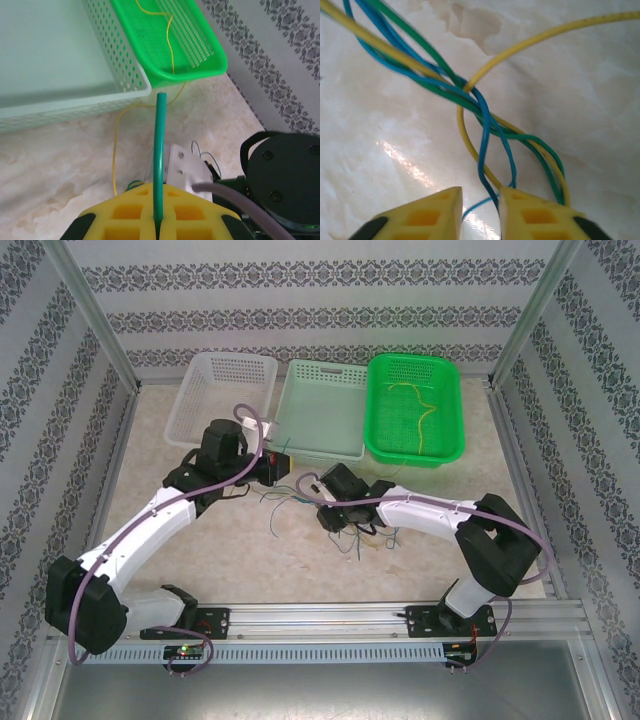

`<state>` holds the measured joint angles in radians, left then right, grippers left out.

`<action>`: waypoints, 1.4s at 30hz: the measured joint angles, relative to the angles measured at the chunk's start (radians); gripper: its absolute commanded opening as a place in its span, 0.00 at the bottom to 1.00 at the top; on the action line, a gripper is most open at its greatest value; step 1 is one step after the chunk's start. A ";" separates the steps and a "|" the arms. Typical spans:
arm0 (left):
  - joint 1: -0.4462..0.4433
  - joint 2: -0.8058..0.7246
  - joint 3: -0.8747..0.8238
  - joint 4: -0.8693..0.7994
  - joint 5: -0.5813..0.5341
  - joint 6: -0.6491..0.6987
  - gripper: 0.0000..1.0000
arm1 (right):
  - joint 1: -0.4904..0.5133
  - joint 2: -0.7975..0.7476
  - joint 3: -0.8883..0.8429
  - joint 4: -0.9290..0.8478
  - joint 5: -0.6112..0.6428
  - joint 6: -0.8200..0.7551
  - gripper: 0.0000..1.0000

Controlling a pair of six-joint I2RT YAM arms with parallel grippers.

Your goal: Untangle the cables

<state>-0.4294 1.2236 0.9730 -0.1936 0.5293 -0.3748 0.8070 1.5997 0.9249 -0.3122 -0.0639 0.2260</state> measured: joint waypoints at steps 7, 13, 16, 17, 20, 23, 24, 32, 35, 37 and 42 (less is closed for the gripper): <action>0.051 -0.013 -0.002 0.003 0.006 -0.023 0.00 | -0.034 -0.109 -0.100 0.011 -0.002 0.041 0.00; 0.096 -0.063 -0.027 0.009 0.020 -0.053 0.00 | -0.114 -0.225 -0.158 0.014 -0.002 0.067 0.01; 0.096 -0.059 -0.029 0.046 0.048 -0.084 0.00 | -0.091 -0.220 -0.150 0.017 -0.006 0.063 0.38; 0.096 -0.055 -0.033 0.064 0.058 -0.099 0.00 | -0.078 -0.214 -0.143 0.017 -0.009 0.065 0.45; 0.096 -0.048 -0.048 0.106 0.076 -0.133 0.00 | -0.029 -0.168 -0.100 0.026 -0.018 0.061 0.54; 0.096 -0.048 -0.051 0.122 0.080 -0.150 0.00 | -0.001 -0.126 -0.088 0.044 -0.029 0.065 0.61; 0.096 -0.050 -0.051 0.123 0.080 -0.150 0.00 | 0.001 -0.122 -0.094 0.047 -0.028 0.069 0.62; 0.097 -0.055 -0.051 0.123 0.077 -0.151 0.00 | 0.001 -0.201 -0.237 0.033 -0.008 0.110 0.60; 0.097 -0.055 -0.051 0.124 0.077 -0.151 0.00 | 0.001 -0.215 -0.247 0.028 -0.005 0.130 0.54; 0.097 -0.055 -0.051 0.124 0.077 -0.151 0.00 | 0.006 -0.212 -0.246 0.029 -0.005 0.141 0.49; 0.097 -0.056 -0.051 0.124 0.071 -0.151 0.00 | 0.036 -0.130 -0.220 0.001 -0.001 0.147 0.36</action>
<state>-0.3325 1.1679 0.9218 -0.0700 0.5999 -0.5255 0.8433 1.4696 0.7048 -0.3115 -0.0650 0.3729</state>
